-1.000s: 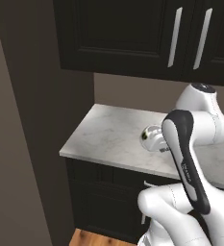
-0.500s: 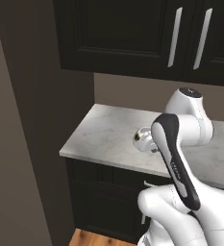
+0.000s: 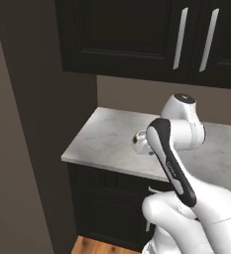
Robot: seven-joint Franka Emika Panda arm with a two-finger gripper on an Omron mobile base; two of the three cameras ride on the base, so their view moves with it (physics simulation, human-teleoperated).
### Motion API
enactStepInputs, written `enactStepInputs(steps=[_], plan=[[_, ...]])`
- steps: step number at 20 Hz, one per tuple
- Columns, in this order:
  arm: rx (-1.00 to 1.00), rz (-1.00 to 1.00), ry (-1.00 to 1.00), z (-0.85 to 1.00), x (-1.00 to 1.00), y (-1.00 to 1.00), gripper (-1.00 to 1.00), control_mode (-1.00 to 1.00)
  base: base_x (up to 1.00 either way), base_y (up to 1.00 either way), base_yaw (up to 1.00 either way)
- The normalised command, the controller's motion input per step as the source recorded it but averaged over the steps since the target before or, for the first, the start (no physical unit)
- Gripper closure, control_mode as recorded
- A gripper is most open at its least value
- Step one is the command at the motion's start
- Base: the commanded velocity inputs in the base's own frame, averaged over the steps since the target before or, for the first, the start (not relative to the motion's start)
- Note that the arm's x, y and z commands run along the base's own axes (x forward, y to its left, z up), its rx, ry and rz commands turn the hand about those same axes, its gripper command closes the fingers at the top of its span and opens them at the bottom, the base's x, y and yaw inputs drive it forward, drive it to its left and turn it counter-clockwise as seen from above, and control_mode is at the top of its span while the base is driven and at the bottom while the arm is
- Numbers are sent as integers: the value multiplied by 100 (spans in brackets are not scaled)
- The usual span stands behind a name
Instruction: Clear the mugs and bowl far away from the sink.
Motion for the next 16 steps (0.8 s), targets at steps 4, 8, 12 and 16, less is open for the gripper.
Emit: enactStepInputs(steps=[4,8,12,16], plan=[[0,0,0,-16,45,8,100,-100,0,0,0],[0,0,0,-17,44,9,100,-100,0,0,0],[0,0,0,-13,42,2,100,-100,0,0,0],[0,0,0,-13,46,2,100,-100,0,0,0]])
